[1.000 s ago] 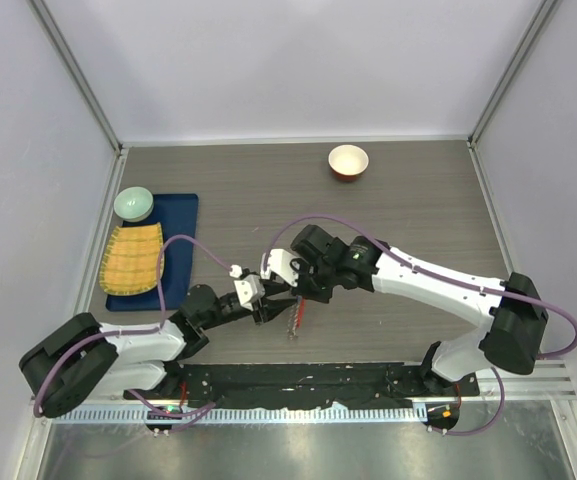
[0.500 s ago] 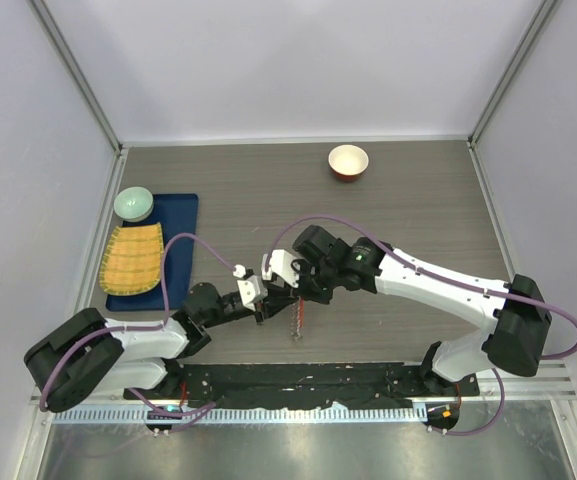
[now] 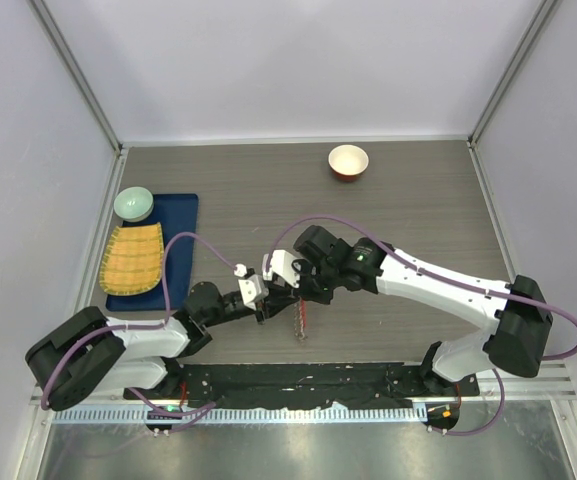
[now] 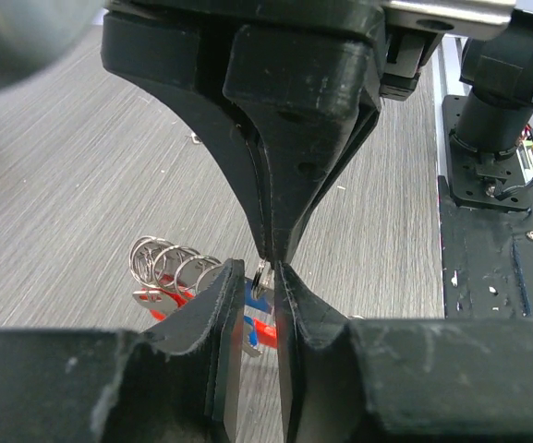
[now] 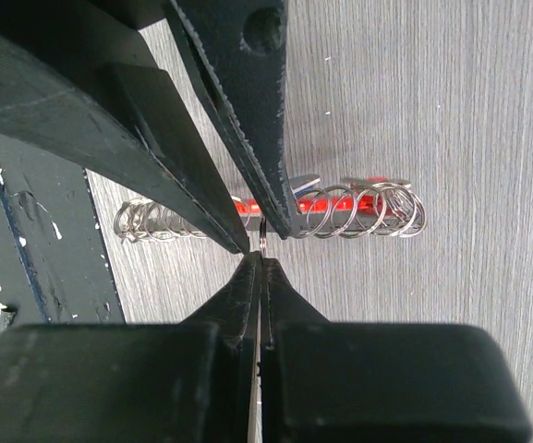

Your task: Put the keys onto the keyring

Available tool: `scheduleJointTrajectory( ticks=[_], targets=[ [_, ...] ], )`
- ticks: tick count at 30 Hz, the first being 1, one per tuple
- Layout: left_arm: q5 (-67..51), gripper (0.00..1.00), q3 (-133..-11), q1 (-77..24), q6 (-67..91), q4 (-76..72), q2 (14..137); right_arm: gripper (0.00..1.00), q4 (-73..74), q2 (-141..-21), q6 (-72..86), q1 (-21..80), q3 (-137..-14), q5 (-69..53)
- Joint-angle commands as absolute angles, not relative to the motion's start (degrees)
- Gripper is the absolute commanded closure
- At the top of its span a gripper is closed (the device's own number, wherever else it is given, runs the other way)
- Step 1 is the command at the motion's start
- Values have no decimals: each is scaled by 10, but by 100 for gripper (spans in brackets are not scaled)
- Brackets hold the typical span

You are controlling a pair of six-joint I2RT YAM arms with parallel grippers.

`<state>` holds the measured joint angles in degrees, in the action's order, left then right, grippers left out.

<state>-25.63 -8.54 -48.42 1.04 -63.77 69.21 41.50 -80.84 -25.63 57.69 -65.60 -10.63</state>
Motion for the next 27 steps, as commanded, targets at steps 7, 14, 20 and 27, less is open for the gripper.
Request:
scheduleJointTrajectory(
  ticks=[7, 14, 20, 27],
  targets=[
    [-267, 75, -111, -487, 3, -655, 701, 99, 380, -771, -267, 582, -660, -125],
    [-267, 78, -108, -486, 4, -655, 706, 99, 369, -758, -268, 583, -654, -123],
    [-259, 80, -104, -487, 9, -663, 710, 99, 354, -739, -266, 582, -644, -125],
    [-249, 87, -94, -487, 14, -683, 708, 99, 347, -729, -265, 582, -638, -126]
  ],
)
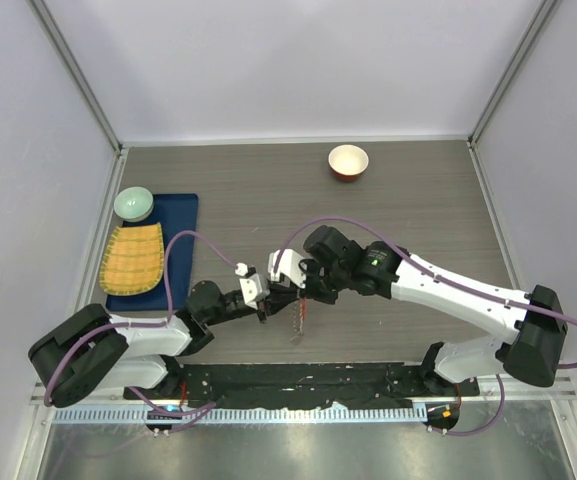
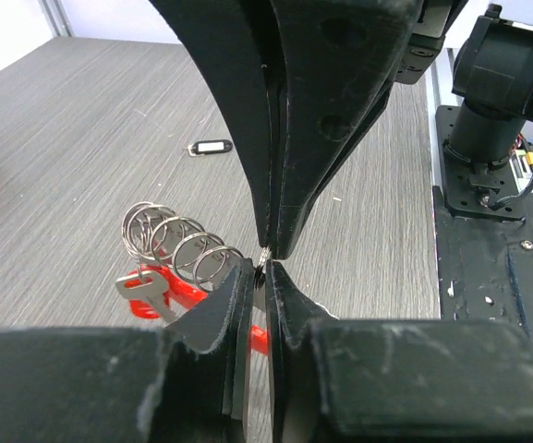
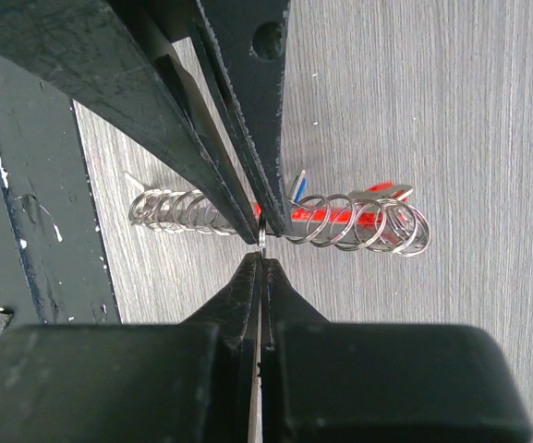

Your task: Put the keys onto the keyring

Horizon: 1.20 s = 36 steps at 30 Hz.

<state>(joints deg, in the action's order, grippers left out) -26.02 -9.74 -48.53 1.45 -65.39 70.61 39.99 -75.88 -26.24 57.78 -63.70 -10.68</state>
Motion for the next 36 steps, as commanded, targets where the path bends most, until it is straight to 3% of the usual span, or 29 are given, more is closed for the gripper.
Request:
scheduleJointTrajectory(
  ticks=[1, 4, 12, 18, 21, 23, 27, 36],
  targets=[
    [-250, 85, -94, -487, 15, -684, 708, 99, 347, -728, -265, 582, -637, -127],
    [-252, 80, -95, -487, 17, -683, 699, 99, 346, -732, -265, 582, -635, -127],
    [-265, 85, -98, -487, 20, -682, 691, 99, 346, -736, -269, 582, -636, -139],
    [-269, 100, -96, -486, 20, -683, 696, 99, 346, -738, -263, 582, -635, -131],
    [-259, 100, -89, -486, 18, -687, 695, 88, 342, -730, -251, 581, -634, -121],
    [-253, 100, -84, -486, 17, -696, 695, 75, 331, -723, -231, 581, -629, -109],
    [-234, 100, -66, -487, 19, -731, 694, 62, 295, -693, -189, 577, -602, -81],
    [-207, 100, -42, -486, 28, -773, 679, 59, 150, -576, -95, 548, -474, -73]
  ],
)
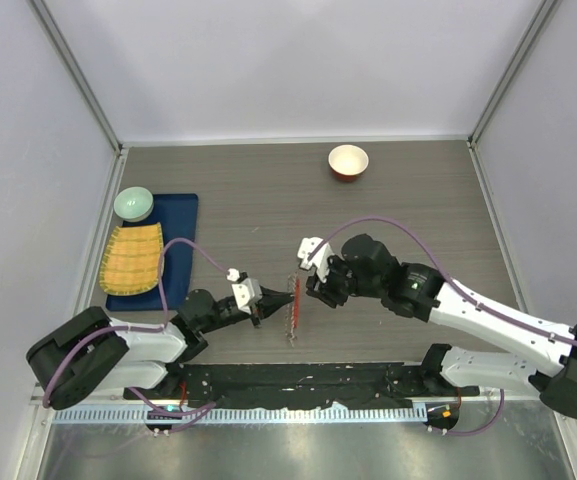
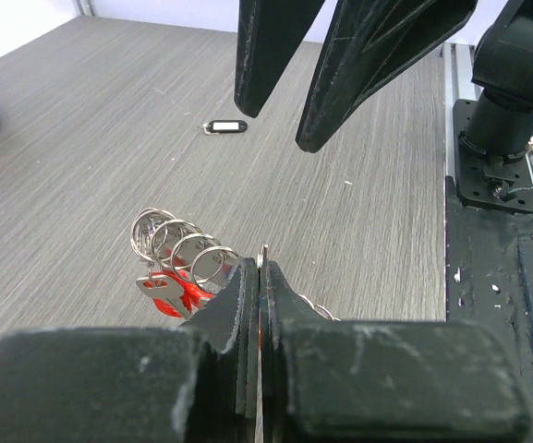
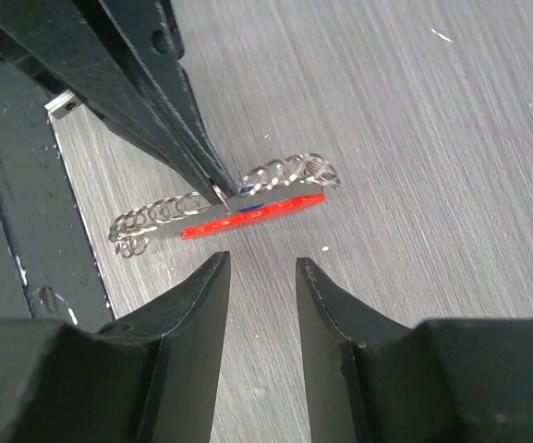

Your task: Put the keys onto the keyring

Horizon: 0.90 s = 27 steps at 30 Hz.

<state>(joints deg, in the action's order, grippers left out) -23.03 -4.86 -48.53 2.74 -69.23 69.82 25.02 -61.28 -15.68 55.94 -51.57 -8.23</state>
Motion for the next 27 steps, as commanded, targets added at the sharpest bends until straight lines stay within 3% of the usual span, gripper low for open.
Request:
scheduleJointTrajectory(
  ticks=[1, 7, 12, 17, 27],
  targets=[
    [-206, 100, -40, -486, 28, -773, 675, 59, 138, -567, -88, 545, -463, -60],
    [-193, 100, -31, -486, 28, -773, 655, 58, 81, -545, -49, 498, -414, -130],
    [-188, 100, -31, -487, 32, -773, 643, 59, -70, -556, -13, 485, -343, -239],
    [-187, 100, -30, -486, 41, -775, 632, 62, -215, -584, 17, 486, -285, -263],
    [-200, 99, -32, -486, 49, -776, 626, 64, -287, -617, 12, 483, -272, -274]
  ],
)
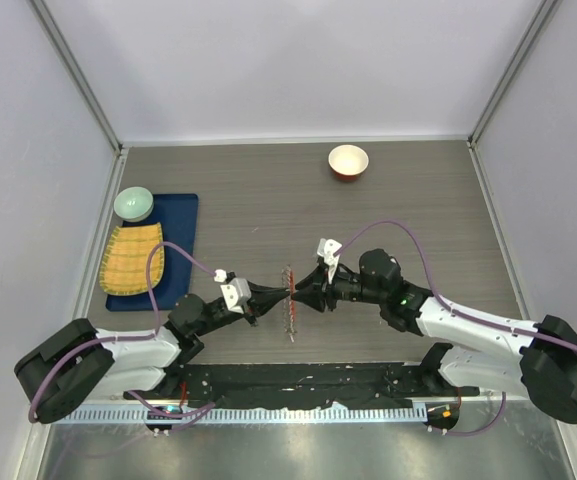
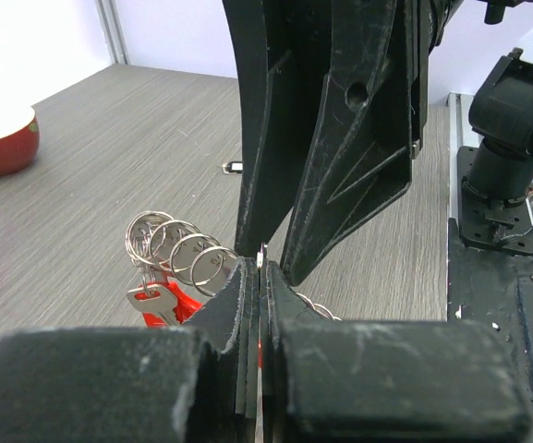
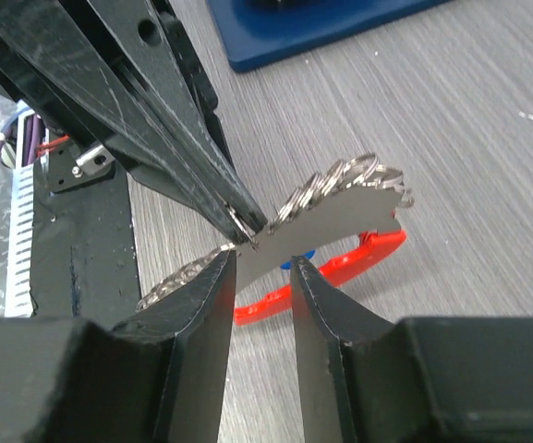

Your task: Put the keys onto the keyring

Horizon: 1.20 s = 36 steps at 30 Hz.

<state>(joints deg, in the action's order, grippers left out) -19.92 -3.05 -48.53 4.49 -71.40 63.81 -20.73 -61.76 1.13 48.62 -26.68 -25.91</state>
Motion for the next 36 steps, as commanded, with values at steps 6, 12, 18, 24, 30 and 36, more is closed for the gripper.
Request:
scheduleJointTrajectory(
  ticks=[6, 12, 18, 24, 30, 36],
  targets=[
    [-206, 99, -33, -487, 53, -777, 621, 68, -273, -624, -7, 481, -281, -291],
    [-214, 99, -34, -486, 59, -778, 615, 87, -273, -629, -19, 479, -282, -301],
    [-224, 98, -34, -486, 64, -778, 620, 99, -268, -625, -34, 478, -291, -307],
    [-239, 98, -36, -487, 69, -780, 628, 87, -255, -613, -53, 478, -297, -327],
    [-262, 98, -39, -486, 66, -773, 627, 72, -203, -592, -118, 479, -308, -345],
    [-275, 98, -49, -486, 69, -764, 628, 75, -164, -577, -161, 478, -316, -347]
  ],
)
